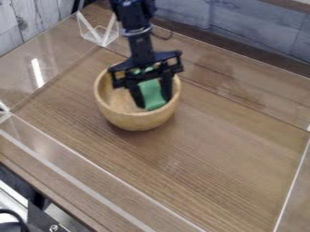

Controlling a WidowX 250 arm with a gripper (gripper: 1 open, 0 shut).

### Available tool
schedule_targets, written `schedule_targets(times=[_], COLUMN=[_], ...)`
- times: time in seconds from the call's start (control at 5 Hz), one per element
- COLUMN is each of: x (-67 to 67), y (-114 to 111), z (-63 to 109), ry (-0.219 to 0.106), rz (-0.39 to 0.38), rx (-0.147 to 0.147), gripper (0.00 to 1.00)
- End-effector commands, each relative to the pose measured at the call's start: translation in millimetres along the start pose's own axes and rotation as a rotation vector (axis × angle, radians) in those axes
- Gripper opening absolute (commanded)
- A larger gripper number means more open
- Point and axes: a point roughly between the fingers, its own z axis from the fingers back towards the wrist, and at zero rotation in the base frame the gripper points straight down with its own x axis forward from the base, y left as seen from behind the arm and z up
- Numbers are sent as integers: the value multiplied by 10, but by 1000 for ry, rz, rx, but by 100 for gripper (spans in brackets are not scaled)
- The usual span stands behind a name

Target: Move green object from inside the wooden bowl to the table next to it

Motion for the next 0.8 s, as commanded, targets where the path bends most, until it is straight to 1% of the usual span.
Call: schedule_targets(times=[0.0, 0.4, 0.6], x=[16, 28, 10], y=[-249, -152, -232], z=[335, 463, 521], ry=[-62, -68, -78], rz=[-53, -29, 14], rx=[-47, -50, -56], gripper=[0, 0, 0])
